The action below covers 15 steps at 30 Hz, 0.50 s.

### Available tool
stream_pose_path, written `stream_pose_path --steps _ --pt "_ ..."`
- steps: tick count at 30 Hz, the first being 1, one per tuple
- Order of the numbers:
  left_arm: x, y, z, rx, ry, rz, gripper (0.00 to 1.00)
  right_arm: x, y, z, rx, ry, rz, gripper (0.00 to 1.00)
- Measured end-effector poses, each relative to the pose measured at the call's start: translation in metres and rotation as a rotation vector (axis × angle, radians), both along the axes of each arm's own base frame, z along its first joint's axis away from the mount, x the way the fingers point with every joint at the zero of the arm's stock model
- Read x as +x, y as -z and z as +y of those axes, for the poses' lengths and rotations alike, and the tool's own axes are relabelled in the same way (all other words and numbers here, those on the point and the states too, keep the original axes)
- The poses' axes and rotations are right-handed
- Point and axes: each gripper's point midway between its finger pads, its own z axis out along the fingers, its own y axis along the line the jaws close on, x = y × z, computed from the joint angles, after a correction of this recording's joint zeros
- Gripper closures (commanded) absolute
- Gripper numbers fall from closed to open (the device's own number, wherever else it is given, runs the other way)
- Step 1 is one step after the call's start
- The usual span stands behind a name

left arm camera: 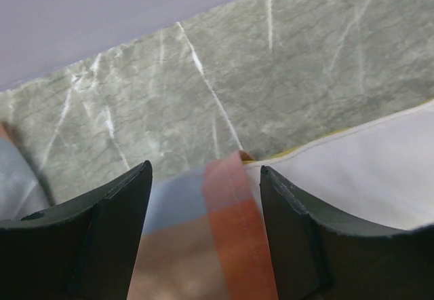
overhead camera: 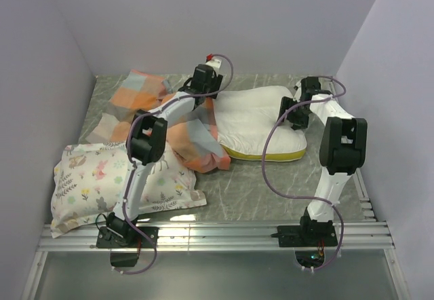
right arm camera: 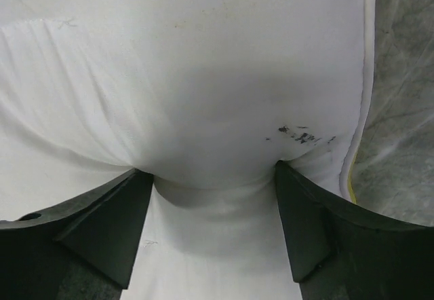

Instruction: Put the pillow into the pillowcase

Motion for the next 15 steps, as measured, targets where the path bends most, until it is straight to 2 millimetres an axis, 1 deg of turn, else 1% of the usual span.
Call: stream_pose_path --steps 3,6,7,9,12,13,15 --pt "0.005 -0.003 0.008 0.009 -0.013 0.007 0.34 -0.001 0.001 0.001 0.007 -0.008 0.002 0.28" --pt "0.014 -0.007 0.014 0.009 -0.024 -0.003 0.45 -0.002 0.002 0.003 0.014 -0.028 0.000 0.33" --pt "0.017 -0.006 0.016 0.010 -0.029 -0.004 0.52 -0.003 0.002 0.003 0.016 -0.035 0.000 0.34" --pt "0.022 -0.001 0.020 0.012 -0.037 0.000 0.58 -0.005 0.002 0.004 0.016 -0.055 -0.005 0.36" --pt "0.022 0.015 0.022 0.024 -0.031 0.029 0.59 -0.010 0.000 0.006 0.023 -0.084 -0.016 0.38" --pt "0.021 0.021 0.021 0.026 -0.027 0.039 0.52 -0.013 -0.001 0.008 0.027 -0.094 -0.019 0.40" --pt "0.020 0.026 0.020 0.026 -0.018 0.051 0.44 -0.020 -0.003 0.010 0.035 -0.125 -0.022 0.42"
